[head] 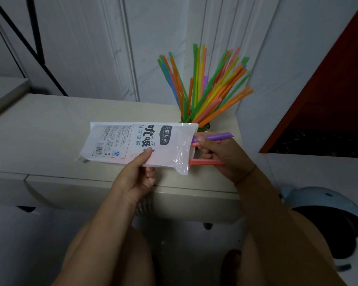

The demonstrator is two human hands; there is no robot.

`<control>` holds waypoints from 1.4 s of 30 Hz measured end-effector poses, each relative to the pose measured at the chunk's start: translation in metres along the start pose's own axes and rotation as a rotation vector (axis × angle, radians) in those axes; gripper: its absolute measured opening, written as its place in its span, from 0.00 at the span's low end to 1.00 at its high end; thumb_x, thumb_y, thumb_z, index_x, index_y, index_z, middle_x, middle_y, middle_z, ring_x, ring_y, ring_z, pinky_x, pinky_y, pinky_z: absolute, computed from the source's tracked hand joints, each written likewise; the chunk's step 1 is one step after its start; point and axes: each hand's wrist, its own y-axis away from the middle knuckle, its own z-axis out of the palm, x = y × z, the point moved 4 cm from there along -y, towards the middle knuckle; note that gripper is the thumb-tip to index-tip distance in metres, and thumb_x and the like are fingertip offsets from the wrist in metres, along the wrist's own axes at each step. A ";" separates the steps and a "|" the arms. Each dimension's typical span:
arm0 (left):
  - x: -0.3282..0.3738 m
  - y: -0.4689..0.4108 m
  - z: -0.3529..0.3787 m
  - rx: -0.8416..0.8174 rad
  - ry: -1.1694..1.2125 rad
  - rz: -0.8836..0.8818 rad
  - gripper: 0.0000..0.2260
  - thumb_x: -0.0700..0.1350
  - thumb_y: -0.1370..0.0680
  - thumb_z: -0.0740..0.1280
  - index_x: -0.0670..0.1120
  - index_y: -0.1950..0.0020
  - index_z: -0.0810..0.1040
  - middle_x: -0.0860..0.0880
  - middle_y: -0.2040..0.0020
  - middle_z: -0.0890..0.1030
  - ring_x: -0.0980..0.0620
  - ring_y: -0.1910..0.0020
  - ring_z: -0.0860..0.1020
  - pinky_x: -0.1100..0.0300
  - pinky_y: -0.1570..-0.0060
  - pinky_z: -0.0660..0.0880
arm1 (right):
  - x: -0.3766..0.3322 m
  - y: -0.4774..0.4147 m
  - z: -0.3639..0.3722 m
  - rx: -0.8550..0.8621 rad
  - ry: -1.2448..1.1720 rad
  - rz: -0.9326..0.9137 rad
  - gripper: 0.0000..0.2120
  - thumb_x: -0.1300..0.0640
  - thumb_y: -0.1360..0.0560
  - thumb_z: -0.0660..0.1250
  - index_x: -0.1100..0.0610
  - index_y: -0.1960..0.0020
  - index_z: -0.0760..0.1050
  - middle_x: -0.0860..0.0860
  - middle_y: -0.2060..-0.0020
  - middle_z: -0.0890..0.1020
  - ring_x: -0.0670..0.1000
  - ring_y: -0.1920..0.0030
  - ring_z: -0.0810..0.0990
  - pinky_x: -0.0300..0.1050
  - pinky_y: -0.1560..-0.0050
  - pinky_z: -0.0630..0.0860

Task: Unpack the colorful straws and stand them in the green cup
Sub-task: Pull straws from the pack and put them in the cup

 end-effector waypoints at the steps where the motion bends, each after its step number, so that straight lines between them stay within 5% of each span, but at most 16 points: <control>1: 0.001 0.000 -0.001 0.005 0.008 0.006 0.04 0.40 0.25 0.68 0.49 0.58 0.77 0.52 0.67 0.80 0.60 0.81 0.69 0.71 0.81 0.66 | -0.001 0.000 -0.003 0.013 0.018 -0.016 0.08 0.63 0.24 0.62 0.63 0.49 0.78 0.48 0.73 0.75 0.43 0.71 0.70 0.34 0.72 0.69; 11: 0.000 -0.005 -0.009 0.088 0.011 0.016 0.06 0.39 0.24 0.67 0.48 0.60 0.75 0.52 0.74 0.78 0.60 0.84 0.67 0.71 0.83 0.64 | -0.018 0.005 -0.022 0.093 0.002 -0.086 0.08 0.61 0.24 0.62 0.61 0.53 0.79 0.53 0.71 0.66 0.43 0.74 0.65 0.34 0.75 0.63; 22: -0.006 -0.005 -0.003 0.080 -0.002 0.017 0.06 0.40 0.24 0.68 0.49 0.58 0.76 0.53 0.73 0.78 0.60 0.84 0.65 0.71 0.83 0.63 | -0.002 0.002 0.006 0.032 0.032 -0.095 0.06 0.64 0.24 0.63 0.61 0.50 0.78 0.50 0.70 0.77 0.45 0.69 0.69 0.35 0.70 0.69; 27: -0.003 -0.006 -0.004 0.076 0.030 0.032 0.05 0.40 0.24 0.68 0.49 0.58 0.76 0.52 0.71 0.79 0.60 0.83 0.67 0.71 0.82 0.65 | -0.016 0.005 0.000 0.194 0.235 -0.217 0.07 0.60 0.23 0.63 0.57 0.51 0.80 0.54 0.71 0.71 0.46 0.70 0.68 0.37 0.69 0.69; 32: 0.010 -0.009 -0.014 0.125 0.054 0.087 0.04 0.40 0.25 0.69 0.49 0.56 0.76 0.52 0.70 0.80 0.60 0.82 0.68 0.71 0.81 0.66 | -0.052 0.004 -0.024 0.380 0.325 -0.369 0.19 0.56 0.24 0.66 0.75 0.51 0.76 0.54 0.73 0.70 0.46 0.73 0.67 0.35 0.70 0.67; 42: 0.019 -0.008 -0.024 0.151 0.090 0.111 0.05 0.40 0.25 0.69 0.50 0.55 0.76 0.51 0.68 0.82 0.60 0.80 0.69 0.71 0.81 0.67 | -0.106 0.013 -0.057 0.588 0.566 -0.546 0.15 0.54 0.25 0.68 0.68 0.60 0.78 0.58 0.72 0.73 0.50 0.72 0.70 0.42 0.67 0.71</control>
